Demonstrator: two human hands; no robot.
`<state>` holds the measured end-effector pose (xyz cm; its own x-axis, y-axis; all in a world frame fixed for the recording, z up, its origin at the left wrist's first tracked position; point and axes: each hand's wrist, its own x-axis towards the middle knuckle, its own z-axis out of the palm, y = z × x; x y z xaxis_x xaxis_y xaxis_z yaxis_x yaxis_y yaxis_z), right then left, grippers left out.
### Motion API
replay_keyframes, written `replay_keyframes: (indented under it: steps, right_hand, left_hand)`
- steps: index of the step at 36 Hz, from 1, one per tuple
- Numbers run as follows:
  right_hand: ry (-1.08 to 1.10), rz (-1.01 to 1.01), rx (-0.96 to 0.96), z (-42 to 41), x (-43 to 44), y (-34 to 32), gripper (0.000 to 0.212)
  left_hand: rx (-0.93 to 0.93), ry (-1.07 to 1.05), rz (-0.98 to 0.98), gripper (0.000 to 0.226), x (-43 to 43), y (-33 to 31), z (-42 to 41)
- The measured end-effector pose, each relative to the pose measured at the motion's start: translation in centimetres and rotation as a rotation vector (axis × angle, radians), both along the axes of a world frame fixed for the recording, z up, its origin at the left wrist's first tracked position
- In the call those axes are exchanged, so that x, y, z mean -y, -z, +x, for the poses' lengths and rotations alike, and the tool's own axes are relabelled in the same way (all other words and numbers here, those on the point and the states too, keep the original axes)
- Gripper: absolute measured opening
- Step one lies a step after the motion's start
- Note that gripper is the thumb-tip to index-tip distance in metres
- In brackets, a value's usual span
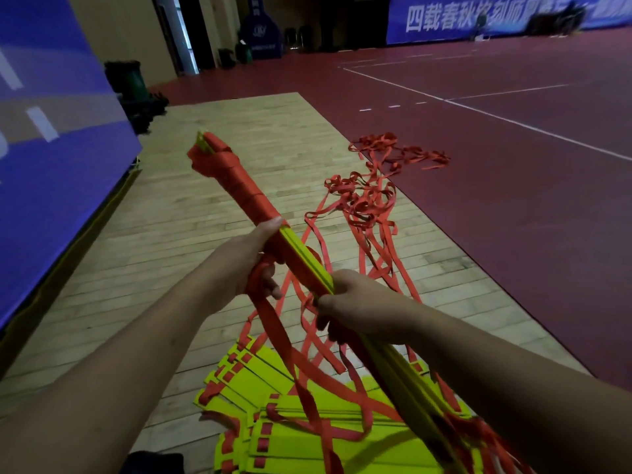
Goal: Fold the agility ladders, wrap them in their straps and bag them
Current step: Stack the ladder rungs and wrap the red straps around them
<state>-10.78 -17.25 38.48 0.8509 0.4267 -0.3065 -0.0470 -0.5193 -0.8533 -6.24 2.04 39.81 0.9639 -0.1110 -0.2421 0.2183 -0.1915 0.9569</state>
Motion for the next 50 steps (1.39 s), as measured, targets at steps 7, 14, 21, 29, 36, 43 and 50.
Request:
replay_keyframes:
  steps: [7,14,21,29,36,43,50]
  right_hand:
    - [-0.003,0.059,-0.024,-0.1,0.3,-0.4,0.039]
    - [-0.013,0.367,-0.341,0.1,1.2,-1.3,0.028]
    - [0.046,0.314,-0.098,-0.3,1.5,-2.2,0.029]
    - [0.048,0.077,0.113,-0.8,0.6,-1.4,0.029]
    - [0.019,-0.054,0.206,-0.6,0.1,-1.0,0.039]
    - [0.104,0.225,-0.094,0.1,1.0,-1.4,0.045]
    - [0.087,0.54,-0.267,0.6,1.6,-1.6,0.03]
  left_hand:
    - [-0.011,-0.108,-0.175,0.028,0.4,-0.2,0.0]
    - [0.036,0.005,-0.345,0.011,0.2,-0.9,-0.8]
    - [0.061,0.004,-0.184,0.032,-0.6,-0.9,-0.2]
    - [-0.018,0.074,0.126,0.07,0.2,0.6,-0.5]
    - [0.023,-0.159,-0.177,0.031,1.5,1.2,-0.1]
    - [0.081,-0.069,-0.368,0.027,0.7,-0.4,-0.4]
    - [0.04,0.094,-0.468,0.024,-0.3,-0.4,-0.6]
